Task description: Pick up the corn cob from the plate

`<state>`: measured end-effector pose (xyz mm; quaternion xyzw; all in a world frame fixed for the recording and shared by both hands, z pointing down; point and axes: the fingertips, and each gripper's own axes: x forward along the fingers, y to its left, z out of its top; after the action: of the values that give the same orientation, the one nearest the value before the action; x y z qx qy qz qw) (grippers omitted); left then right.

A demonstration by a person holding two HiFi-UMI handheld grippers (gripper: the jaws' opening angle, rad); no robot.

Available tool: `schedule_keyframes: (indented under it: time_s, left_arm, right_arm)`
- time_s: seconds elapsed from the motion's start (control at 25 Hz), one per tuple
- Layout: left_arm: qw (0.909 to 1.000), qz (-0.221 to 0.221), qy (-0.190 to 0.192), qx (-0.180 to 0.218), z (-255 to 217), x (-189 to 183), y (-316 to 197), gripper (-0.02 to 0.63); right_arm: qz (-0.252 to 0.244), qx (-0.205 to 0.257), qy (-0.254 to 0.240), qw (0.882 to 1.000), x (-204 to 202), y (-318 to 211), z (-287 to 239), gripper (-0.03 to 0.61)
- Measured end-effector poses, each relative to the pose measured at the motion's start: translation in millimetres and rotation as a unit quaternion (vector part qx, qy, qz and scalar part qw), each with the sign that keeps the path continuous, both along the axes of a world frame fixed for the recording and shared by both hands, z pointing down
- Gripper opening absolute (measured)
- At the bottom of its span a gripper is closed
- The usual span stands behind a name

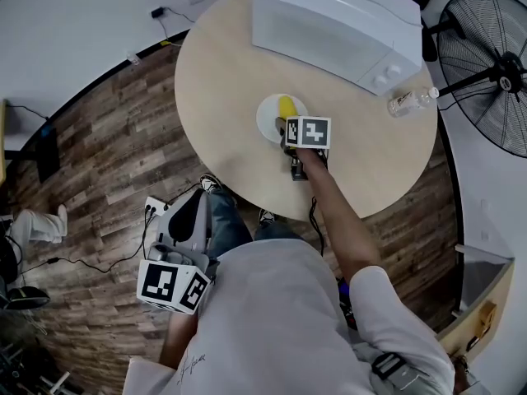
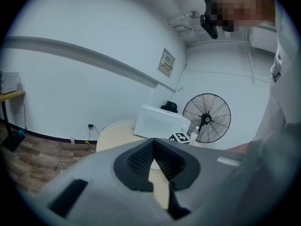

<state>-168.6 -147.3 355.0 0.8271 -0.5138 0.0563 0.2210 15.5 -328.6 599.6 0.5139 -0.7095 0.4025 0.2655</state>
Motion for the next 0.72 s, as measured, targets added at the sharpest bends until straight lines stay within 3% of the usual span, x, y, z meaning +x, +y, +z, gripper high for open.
schedule_keyframes:
  time_s: [0.72]
  left_arm:
    - [0.9999, -0.004, 0.006, 0.01, -6, 3, 11, -0.009]
  right_arm:
    - [-0.009, 0.015, -0.016, 1.0, -1, 23, -16, 0.268]
